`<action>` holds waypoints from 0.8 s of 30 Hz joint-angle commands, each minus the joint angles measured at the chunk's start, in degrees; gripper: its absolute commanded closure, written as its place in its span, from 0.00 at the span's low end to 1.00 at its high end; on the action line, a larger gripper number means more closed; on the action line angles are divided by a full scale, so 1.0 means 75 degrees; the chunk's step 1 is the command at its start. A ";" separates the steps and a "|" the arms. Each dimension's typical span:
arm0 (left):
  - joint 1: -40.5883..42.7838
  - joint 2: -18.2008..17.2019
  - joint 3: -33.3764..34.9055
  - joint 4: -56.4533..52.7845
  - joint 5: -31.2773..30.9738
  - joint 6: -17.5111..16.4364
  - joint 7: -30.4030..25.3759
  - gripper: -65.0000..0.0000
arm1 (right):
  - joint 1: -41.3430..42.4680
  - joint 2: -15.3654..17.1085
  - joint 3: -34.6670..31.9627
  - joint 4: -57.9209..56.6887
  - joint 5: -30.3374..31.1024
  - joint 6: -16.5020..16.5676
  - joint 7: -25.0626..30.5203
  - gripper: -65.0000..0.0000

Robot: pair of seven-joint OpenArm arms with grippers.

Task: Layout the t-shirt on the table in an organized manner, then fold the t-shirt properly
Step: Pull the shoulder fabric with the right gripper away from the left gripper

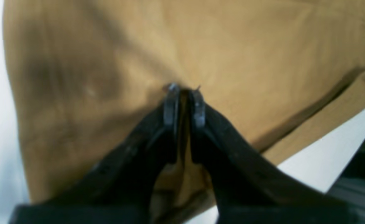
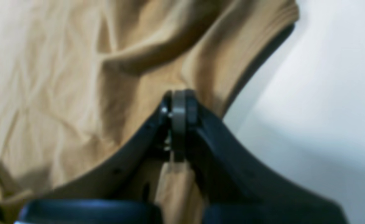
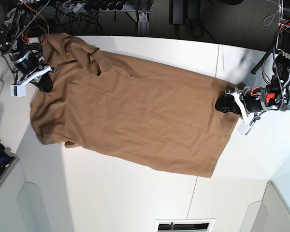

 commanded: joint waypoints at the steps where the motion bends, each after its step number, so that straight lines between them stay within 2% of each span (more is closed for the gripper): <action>1: -0.0108 -0.0038 0.0023 0.0038 0.0251 -0.0005 -0.0029 0.85 | 0.0230 0.0064 0.0017 -0.0201 -0.0254 -0.0134 -0.0198 1.00; 5: -0.0111 0.0283 0.0020 0.0038 0.0525 0.0073 -0.0041 0.85 | 0.1072 0.0134 0.0017 -0.0935 -0.0513 -0.0131 -0.0192 1.00; 10: -0.0189 0.0667 0.0020 0.0029 0.1070 0.0087 -0.0105 0.85 | 0.2078 0.0487 0.0017 -0.1568 -0.0947 -0.0140 0.0160 1.00; 14: -0.0481 0.0804 0.0020 -0.0087 0.1585 0.0478 -0.0338 0.85 | 0.2699 0.0787 0.0017 -0.1842 -0.0970 -0.0154 0.0227 1.00; 16: -0.0641 0.0796 0.0020 -0.0093 0.1582 0.0475 -0.0315 0.85 | 0.2830 0.0918 0.0017 -0.1830 -0.0673 0.0108 0.0079 1.00; 19: -0.0860 0.0778 0.0020 -0.0090 0.1565 0.0434 -0.0017 0.85 | 0.2847 0.1145 0.0017 -0.1658 0.0341 0.0189 -0.0801 1.00; 22: -0.0982 0.0694 0.0020 -0.0079 0.1198 0.0038 0.0338 0.85 | 0.2742 0.1204 0.0093 -0.1262 0.0970 0.0192 -0.1376 0.99; 24: -0.0953 0.0577 0.0015 -0.0003 0.0673 -0.0005 0.0554 0.85 | 0.2492 0.1209 0.0131 -0.0807 0.1422 0.0192 -0.1714 0.77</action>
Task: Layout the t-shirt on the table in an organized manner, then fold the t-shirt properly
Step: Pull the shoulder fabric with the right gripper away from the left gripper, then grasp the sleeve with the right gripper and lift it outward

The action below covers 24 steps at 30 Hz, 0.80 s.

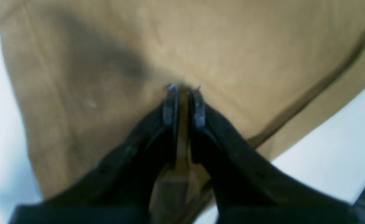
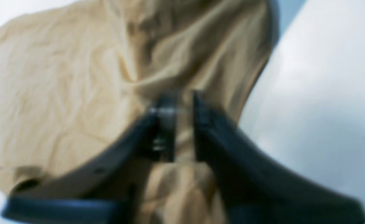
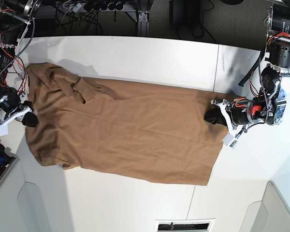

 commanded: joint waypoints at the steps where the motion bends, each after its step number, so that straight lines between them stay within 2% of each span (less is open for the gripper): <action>1: -0.0128 -0.0178 -0.0044 0.0146 -0.0347 -0.0098 0.0087 0.85 | -0.0061 0.0154 0.0055 0.0446 0.0364 0.0131 -0.0122 0.68; 3: -0.0122 -0.0259 -0.0044 0.0146 -0.0892 -0.0098 0.0332 0.85 | -0.0551 0.0105 0.0055 0.1099 0.0842 0.0219 -0.0682 0.59; 5: -0.0128 -0.0283 -0.0044 0.0146 -0.1078 -0.0098 0.0423 0.85 | -0.1110 0.0020 0.0041 0.1795 0.1215 0.0297 -0.0956 0.57; 8: -0.0125 -0.0277 -0.0044 0.0146 -0.1151 -0.0098 0.0411 0.85 | -0.1958 -0.0122 0.0032 0.2865 0.1306 0.0297 -0.0950 0.57; 11: -0.0117 -0.0274 -0.0044 0.0146 -0.1148 -0.0098 0.0414 0.85 | -0.2600 -0.0221 0.0012 0.3421 0.1279 0.0297 -0.0790 0.45; 14: -0.0128 -0.0274 -0.0044 0.0146 -0.1148 -0.0098 0.0402 0.85 | -0.2871 -0.0283 -0.0172 0.3378 0.0787 0.0294 -0.0280 0.37; 20: -0.0128 -0.0254 -0.0044 0.0146 -0.1148 -0.0098 0.0376 0.85 | -0.2739 -0.0289 -0.1422 0.3343 -0.0274 0.0175 0.0265 0.37; 24: -0.0128 -0.0239 -0.0044 0.0146 -0.1139 -0.0098 0.0379 0.85 | -0.2702 -0.0289 -0.2296 0.3331 -0.0924 -0.0055 0.0577 0.37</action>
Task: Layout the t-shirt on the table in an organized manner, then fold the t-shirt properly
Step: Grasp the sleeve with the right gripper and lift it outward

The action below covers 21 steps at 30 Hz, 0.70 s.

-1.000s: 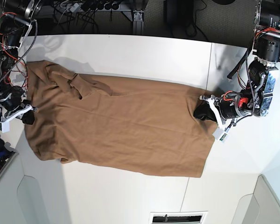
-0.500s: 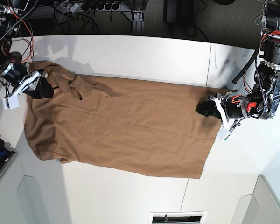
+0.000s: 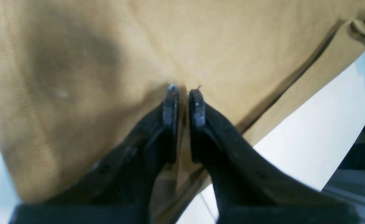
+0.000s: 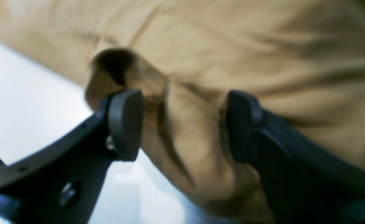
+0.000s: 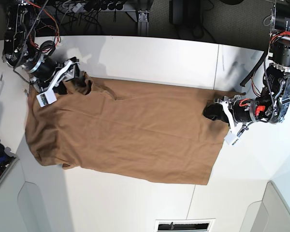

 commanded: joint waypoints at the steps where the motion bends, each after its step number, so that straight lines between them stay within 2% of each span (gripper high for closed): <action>1: -0.0169 -0.0114 -0.0058 0.0114 -0.0140 -0.0095 -0.0119 0.85 | 0.0085 0.0111 -0.0087 0.0117 0.0085 -0.0023 0.0201 0.37; 4: -0.0166 -0.0114 -0.0058 0.0114 -0.0026 -0.0095 -0.0119 0.85 | 0.0082 0.0108 -0.0370 0.0117 0.0085 -0.0023 0.0189 0.38; 5: -0.0166 -0.0114 -0.0058 0.0114 0.0035 -0.0095 -0.0119 0.85 | 0.0082 0.0108 -0.0396 0.0117 0.0090 -0.0023 0.0160 0.42; 9: -0.0166 -0.0137 -0.0058 0.0114 0.0140 -0.0095 -0.0119 0.85 | 0.0061 0.0111 -0.0399 0.0149 0.0189 -0.0020 -0.0283 0.81; 10: -0.0166 -0.0157 -0.0058 0.0114 0.0140 -0.0095 -0.0119 0.85 | 0.0038 0.0111 -0.0399 0.0184 0.0318 -0.0017 -0.0443 0.85; 13: -0.0166 -0.0189 -0.0058 0.0114 0.0134 -0.0095 -0.0119 0.85 | -0.0254 0.0111 -0.0399 0.0527 0.0586 0.0052 -0.0580 0.86; 18: -0.0169 -0.0195 -0.0058 0.0114 0.0134 -0.0095 -0.0152 0.85 | -0.1087 0.0114 -0.0399 0.1714 0.0577 0.0070 -0.0577 0.86; 19: -0.0169 -0.0195 -0.0058 0.0114 0.0134 -0.0095 -0.0160 0.85 | -0.1244 0.0131 -0.0399 0.1973 0.0580 0.0070 -0.0577 0.84; 21: -0.0166 -0.0198 -0.0058 0.0114 0.0137 -0.0095 -0.0166 0.85 | -0.1539 0.0172 -0.0399 0.2407 0.0580 0.0070 -0.0577 0.69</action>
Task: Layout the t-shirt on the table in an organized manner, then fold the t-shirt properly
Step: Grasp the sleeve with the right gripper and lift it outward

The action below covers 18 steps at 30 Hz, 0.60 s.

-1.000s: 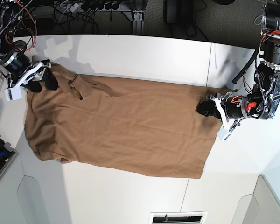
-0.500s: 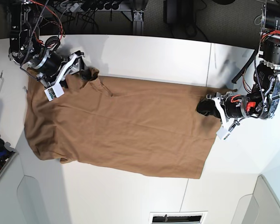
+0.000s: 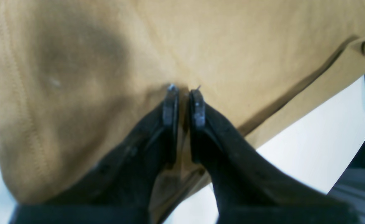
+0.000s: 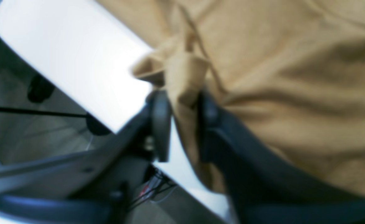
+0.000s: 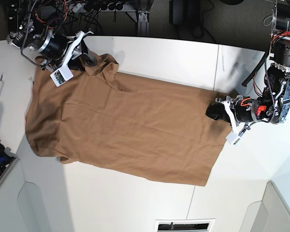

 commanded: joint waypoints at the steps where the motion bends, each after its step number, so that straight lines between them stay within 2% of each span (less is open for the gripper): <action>1: -0.0166 -0.0114 -0.0055 0.0114 -0.0137 -0.0095 -0.0122 0.85 | -0.0134 0.0099 0.0035 0.0300 0.0111 0.0038 0.0140 0.60; 3: -0.0169 -0.0114 -0.0055 0.0114 -0.0134 -0.0095 -0.0122 0.85 | -0.0414 0.0157 0.0032 0.0525 0.0122 0.0041 0.0140 0.47; 8: -0.0166 -0.0157 -0.0055 0.0114 -0.0137 -0.0095 -0.0131 0.85 | -0.1195 0.0172 0.0015 0.0618 0.0318 0.0219 0.0134 0.47; 14: -0.0169 -0.0175 -0.0055 0.0114 -0.0137 -0.0095 -0.0134 0.85 | -0.2090 0.0178 0.0015 0.0624 0.0507 0.0219 0.0134 0.47; 18: -0.0210 -0.0210 -0.0055 0.0119 -0.0198 -0.0095 -0.0131 0.85 | -0.2314 0.0358 0.0017 0.0854 0.0667 0.0204 0.0140 0.47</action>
